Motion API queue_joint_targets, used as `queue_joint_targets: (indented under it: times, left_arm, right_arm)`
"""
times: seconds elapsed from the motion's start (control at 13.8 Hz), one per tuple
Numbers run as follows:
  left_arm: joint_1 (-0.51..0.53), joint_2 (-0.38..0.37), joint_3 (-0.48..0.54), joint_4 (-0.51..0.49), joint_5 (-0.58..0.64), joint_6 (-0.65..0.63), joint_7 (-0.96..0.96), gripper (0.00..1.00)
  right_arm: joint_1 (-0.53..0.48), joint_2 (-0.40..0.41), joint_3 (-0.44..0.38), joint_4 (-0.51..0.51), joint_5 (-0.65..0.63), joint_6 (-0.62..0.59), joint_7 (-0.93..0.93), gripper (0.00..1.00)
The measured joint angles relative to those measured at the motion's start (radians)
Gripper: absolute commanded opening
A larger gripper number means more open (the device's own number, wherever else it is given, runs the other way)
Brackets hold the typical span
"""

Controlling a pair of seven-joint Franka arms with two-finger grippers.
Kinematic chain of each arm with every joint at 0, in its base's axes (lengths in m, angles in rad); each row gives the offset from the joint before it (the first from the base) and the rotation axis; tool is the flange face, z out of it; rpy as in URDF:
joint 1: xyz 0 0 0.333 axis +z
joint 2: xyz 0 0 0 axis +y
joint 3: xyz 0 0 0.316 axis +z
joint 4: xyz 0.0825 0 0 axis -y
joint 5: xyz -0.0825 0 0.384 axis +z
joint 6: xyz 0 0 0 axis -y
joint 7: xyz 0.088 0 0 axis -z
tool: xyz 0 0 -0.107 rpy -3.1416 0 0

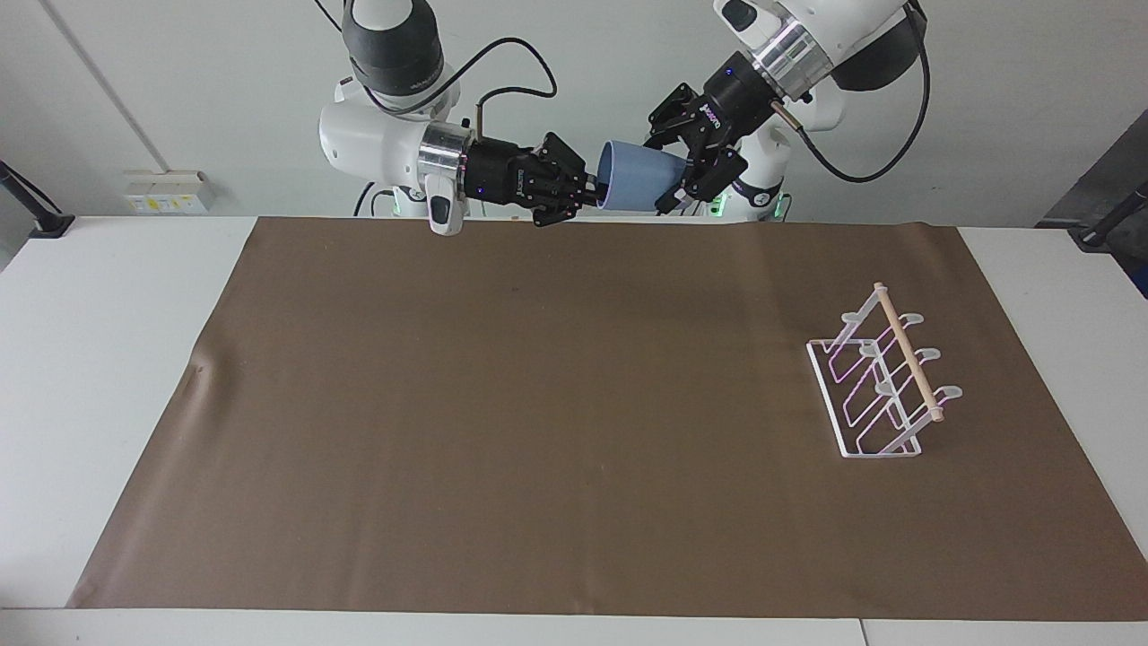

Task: Hang cup on cup holder
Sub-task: 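Close the left gripper on the cup while the right gripper releases it, then move the cup with the left gripper over the rack while the right gripper retracts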

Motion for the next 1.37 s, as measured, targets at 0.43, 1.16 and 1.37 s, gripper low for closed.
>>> queue_joint_targets:
  times: [0.43, 1.16, 1.37]
  left_arm:
    - [-0.004, 0.000, -0.003, -0.004, 0.000, 0.000, -0.007, 0.00]
    - [-0.001, 0.000, 0.011, -0.014, 0.046, -0.016, -0.008, 0.00]
    - [0.024, 0.000, 0.021, -0.018, 0.145, -0.058, -0.008, 0.00]
  right_arm:
    - [0.000, -0.006, 0.001, 0.003, 0.003, 0.000, 0.006, 1.00]
    - [-0.042, -0.015, -0.008, 0.002, -0.172, 0.002, 0.062, 1.00]
    - [-0.082, -0.015, -0.008, 0.002, -0.371, -0.005, 0.111, 1.00]
